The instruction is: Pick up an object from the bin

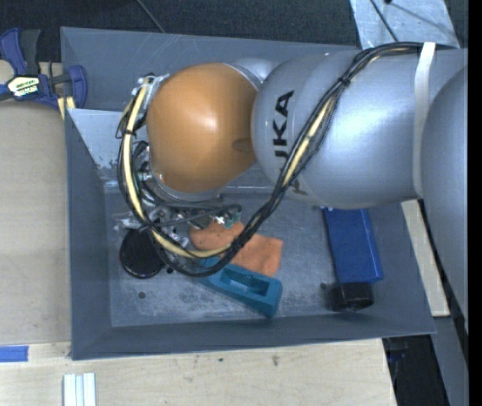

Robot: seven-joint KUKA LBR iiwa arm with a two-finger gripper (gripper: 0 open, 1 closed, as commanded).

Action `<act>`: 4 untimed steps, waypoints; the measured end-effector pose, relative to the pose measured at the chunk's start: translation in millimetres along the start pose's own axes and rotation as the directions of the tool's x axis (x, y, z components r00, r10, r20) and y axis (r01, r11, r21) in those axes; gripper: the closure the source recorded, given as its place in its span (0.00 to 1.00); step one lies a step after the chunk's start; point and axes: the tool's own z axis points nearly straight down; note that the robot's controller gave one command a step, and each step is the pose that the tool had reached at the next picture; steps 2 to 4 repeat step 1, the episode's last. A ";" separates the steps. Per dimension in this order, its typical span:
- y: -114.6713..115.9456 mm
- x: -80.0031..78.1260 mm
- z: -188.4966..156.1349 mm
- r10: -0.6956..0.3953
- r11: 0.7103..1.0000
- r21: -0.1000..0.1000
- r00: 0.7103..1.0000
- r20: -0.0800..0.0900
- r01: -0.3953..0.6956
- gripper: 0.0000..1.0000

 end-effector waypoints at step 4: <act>14.4 1.5 -41.0 -0.007 1.000 0.000 1.000 -0.001 0.007 1.00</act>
Offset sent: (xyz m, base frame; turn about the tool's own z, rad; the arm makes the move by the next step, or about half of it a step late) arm -0.0165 -0.0150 0.0460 0.0154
